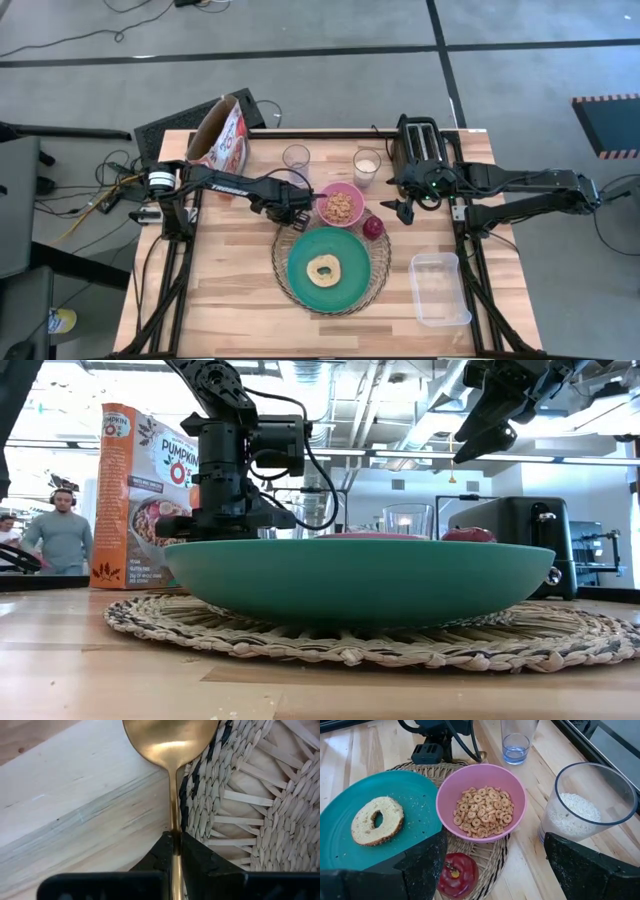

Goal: Arrange a breakfast setting
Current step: Put the gold spoon to the left of the pink bowl

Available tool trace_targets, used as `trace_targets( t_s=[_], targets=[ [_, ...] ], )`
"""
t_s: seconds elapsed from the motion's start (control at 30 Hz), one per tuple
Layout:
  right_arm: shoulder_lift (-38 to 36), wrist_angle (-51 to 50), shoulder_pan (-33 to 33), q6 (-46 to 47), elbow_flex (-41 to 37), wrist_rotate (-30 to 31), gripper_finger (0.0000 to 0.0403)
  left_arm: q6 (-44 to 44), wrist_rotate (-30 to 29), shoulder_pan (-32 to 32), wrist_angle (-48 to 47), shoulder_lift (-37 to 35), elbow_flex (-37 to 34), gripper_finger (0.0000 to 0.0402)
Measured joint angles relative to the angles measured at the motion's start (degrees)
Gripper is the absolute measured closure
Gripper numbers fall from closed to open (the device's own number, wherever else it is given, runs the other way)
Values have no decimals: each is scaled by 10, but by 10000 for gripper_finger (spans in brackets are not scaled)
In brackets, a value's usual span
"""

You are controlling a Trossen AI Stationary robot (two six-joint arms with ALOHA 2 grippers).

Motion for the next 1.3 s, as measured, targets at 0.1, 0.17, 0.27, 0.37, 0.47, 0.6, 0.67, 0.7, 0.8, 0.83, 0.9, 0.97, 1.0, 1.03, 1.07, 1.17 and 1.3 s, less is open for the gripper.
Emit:
trace_targets(
  t_s=[0.1, 0.17, 0.27, 0.37, 0.47, 0.6, 0.67, 0.7, 0.8, 0.83, 0.9, 0.97, 1.0, 1.03, 1.07, 1.17, 1.3],
  targets=[
    [0, 0, 0, 0, 0, 0, 42, 0, 0, 0, 0, 0, 0, 394],
    [0, 0, 0, 0, 0, 0, 42, 0, 0, 0, 0, 0, 0, 397],
    [0, 0, 0, 0, 0, 0, 42, -1, 0, -1, -1, -4, 0, 399],
    [0, 0, 0, 0, 0, 0, 42, -5, -3, -5, -5, -14, 0, 399],
    [0, 0, 0, 0, 0, 0, 42, -12, -9, -8, -8, -36, 1, 399],
    [0, 0, 0, -1, 0, 0, 42, -15, -22, -13, -13, -63, 1, 398],
    [0, 0, 0, -1, 0, 0, 42, -13, -25, -14, -13, -70, 1, 398],
    [0, 0, 0, -3, 0, 0, 42, -8, -25, -14, -12, -73, 1, 398],
    [0, 0, 0, -4, 0, 0, 42, -5, -27, -18, 4, -73, 1, 398],
    [0, 0, 0, -4, 0, 0, 42, -4, -27, -21, 14, -73, 1, 397],
    [0, 0, 0, -5, 0, 0, 42, 3, -27, -29, 34, -73, 1, 397],
    [0, 0, 0, -5, 0, 0, 42, 11, -30, -35, 51, -68, 2, 397],
    [0, 0, 0, -5, 0, 0, 42, 16, -30, -38, 53, -66, 2, 397],
    [0, 0, 0, -5, 0, 0, 42, 19, -31, -40, 52, -62, 2, 397],
    [0, 0, 0, -5, 0, 0, 42, 24, -34, -42, 55, -56, 2, 397],
    [0, 1, 0, -5, 0, 0, 42, 34, -36, -47, 67, -39, 2, 397],
    [0, 0, 1, -5, 0, 0, 42, 36, -30, -52, 82, -27, 2, 397]
  ],
)
